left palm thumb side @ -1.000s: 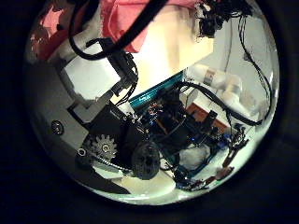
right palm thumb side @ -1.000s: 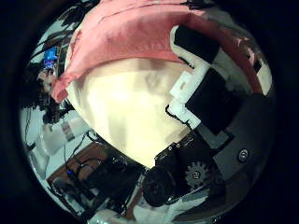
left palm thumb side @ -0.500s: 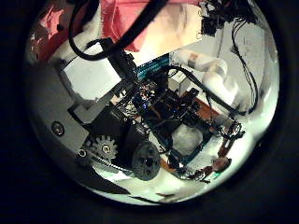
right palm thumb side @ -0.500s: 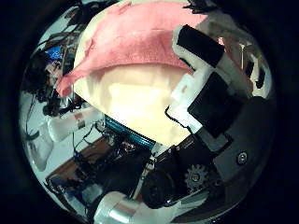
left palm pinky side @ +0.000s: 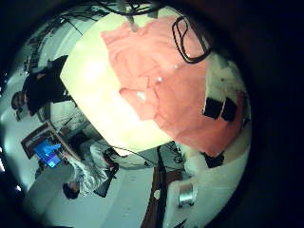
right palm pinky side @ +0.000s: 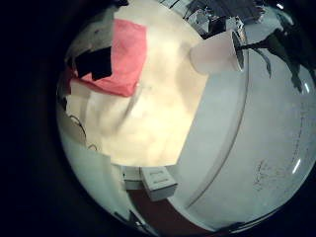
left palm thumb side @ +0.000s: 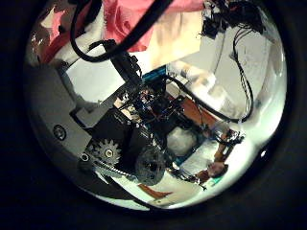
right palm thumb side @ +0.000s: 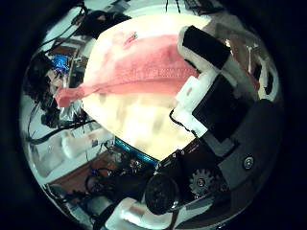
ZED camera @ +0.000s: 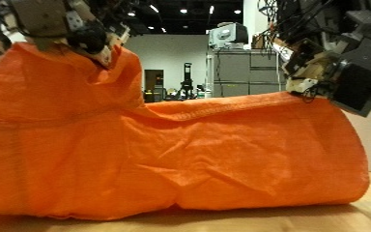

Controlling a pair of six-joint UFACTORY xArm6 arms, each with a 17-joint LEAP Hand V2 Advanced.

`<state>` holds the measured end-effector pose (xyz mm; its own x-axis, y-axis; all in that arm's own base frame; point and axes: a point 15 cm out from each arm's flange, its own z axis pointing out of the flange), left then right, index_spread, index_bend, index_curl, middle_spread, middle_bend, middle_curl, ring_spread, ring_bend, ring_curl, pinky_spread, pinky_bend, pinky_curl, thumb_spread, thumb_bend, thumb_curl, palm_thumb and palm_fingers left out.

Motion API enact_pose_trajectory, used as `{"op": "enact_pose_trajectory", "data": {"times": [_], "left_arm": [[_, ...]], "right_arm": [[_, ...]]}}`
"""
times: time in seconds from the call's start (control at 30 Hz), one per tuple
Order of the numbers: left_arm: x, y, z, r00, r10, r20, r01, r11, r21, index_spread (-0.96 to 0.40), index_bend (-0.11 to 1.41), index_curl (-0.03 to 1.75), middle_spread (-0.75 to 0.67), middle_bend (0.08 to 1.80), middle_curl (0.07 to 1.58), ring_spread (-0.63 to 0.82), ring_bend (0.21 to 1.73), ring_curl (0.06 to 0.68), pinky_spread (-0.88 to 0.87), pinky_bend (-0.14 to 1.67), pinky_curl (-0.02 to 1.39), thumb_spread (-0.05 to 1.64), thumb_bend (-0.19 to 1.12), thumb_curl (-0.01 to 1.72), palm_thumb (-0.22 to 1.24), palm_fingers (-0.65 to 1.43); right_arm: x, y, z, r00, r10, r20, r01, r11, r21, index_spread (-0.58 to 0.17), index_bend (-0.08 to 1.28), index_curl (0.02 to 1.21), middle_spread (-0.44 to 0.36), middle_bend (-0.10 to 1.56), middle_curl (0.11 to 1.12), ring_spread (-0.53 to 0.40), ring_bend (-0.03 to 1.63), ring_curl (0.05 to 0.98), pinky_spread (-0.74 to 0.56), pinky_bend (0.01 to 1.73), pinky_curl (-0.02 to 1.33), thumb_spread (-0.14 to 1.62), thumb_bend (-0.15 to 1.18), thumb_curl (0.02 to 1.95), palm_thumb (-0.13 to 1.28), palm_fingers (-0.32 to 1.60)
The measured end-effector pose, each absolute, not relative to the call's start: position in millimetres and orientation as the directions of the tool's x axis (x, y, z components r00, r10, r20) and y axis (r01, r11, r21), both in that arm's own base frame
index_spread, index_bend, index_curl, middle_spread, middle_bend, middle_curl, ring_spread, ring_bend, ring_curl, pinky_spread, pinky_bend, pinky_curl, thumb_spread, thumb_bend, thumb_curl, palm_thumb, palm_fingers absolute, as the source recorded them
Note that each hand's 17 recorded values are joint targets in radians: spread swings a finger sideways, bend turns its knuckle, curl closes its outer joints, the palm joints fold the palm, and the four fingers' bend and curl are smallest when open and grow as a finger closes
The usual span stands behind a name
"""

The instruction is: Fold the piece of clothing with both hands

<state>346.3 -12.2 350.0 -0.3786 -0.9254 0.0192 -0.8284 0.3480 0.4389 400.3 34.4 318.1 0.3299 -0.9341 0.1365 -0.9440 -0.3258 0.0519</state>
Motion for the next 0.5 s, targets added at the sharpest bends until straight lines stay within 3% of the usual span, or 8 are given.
{"op": "enact_pose_trajectory", "data": {"times": [0.4,0.5], "left_arm": [[450,25,300,-0.279,-0.959,-0.053,-0.897,0.241,0.371,-0.79,0.35,1.39,-0.50,1.11,0.88,-0.43,1.38,0.522,-0.59,1.27,0.57,0.93,-0.02,0.71,0.85,1.08],[469,41,276,-0.250,-0.967,-0.054,-0.909,0.215,0.357,-0.78,0.31,1.39,-0.50,1.10,0.88,-0.43,1.38,0.520,-0.59,1.24,0.57,0.93,-0.06,0.67,0.74,1.06]], "right_arm": [[523,42,281,0.301,-0.945,0.130,-0.954,-0.297,0.053,-0.288,0.99,0.90,-0.164,1.20,0.85,-0.240,1.31,0.729,-0.30,1.15,0.86,1.29,-0.01,0.60,1.12,1.06],[546,48,267,0.290,-0.950,0.115,-0.957,-0.285,0.053,-0.289,0.99,0.90,-0.165,1.20,0.86,-0.241,1.31,0.732,-0.30,1.15,0.87,1.30,-0.01,0.60,1.10,1.06]]}}
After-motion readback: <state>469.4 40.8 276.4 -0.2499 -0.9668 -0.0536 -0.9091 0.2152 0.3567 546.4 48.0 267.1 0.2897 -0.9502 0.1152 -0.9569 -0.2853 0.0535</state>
